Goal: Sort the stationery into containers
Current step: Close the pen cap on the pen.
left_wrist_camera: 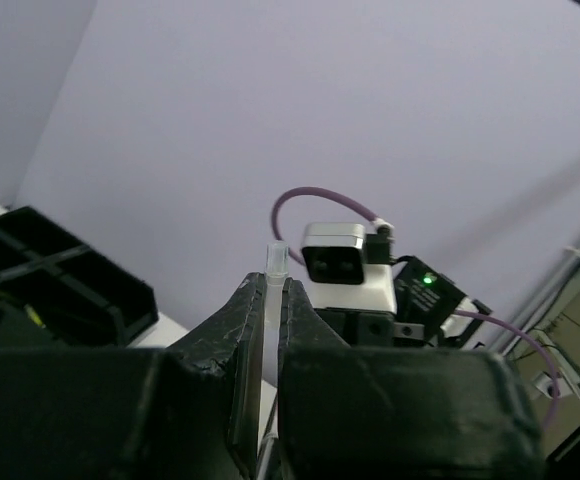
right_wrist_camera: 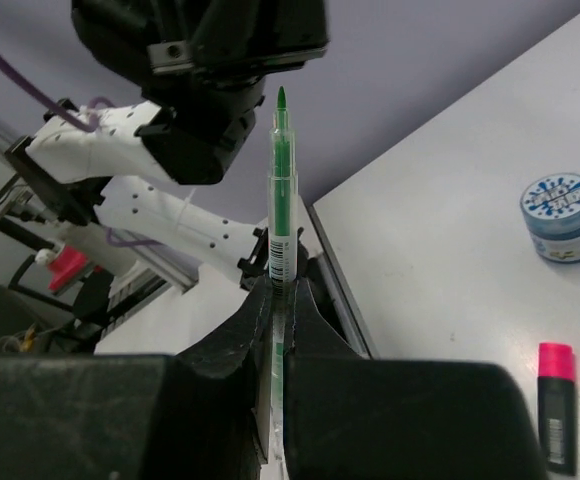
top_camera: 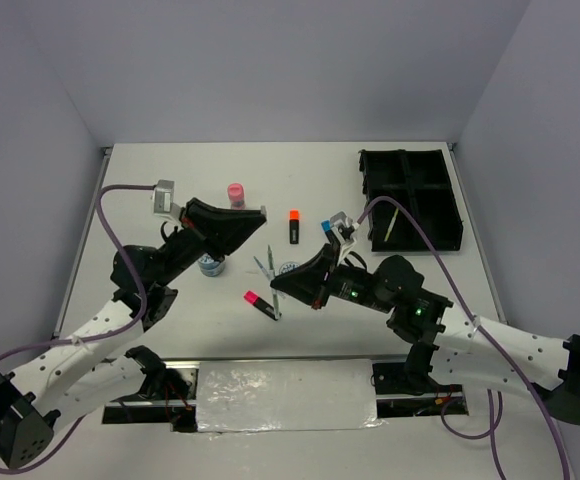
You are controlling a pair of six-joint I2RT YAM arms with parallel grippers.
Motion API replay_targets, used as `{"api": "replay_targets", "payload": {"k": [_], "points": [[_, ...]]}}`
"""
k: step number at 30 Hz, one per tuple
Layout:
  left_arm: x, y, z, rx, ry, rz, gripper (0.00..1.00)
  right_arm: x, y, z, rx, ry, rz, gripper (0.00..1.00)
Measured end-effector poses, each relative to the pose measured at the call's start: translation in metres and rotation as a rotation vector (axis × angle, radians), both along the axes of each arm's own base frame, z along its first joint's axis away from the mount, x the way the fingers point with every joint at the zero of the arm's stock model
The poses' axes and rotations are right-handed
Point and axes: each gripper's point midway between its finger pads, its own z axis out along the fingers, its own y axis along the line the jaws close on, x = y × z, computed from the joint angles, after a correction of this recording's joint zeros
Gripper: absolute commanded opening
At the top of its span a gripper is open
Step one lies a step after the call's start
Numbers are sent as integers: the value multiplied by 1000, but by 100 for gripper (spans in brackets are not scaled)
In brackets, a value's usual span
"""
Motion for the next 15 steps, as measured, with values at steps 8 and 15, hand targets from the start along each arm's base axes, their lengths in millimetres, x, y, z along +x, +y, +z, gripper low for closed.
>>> {"api": "replay_targets", "payload": {"k": [8, 15], "points": [[-19, 4, 5, -25, -21, -43, 0, 14, -1, 0, -25, -24, -78, 0], [-16, 2, -5, -3, 11, -45, 0, 17, 2, 13, -25, -50, -88, 0]]}}
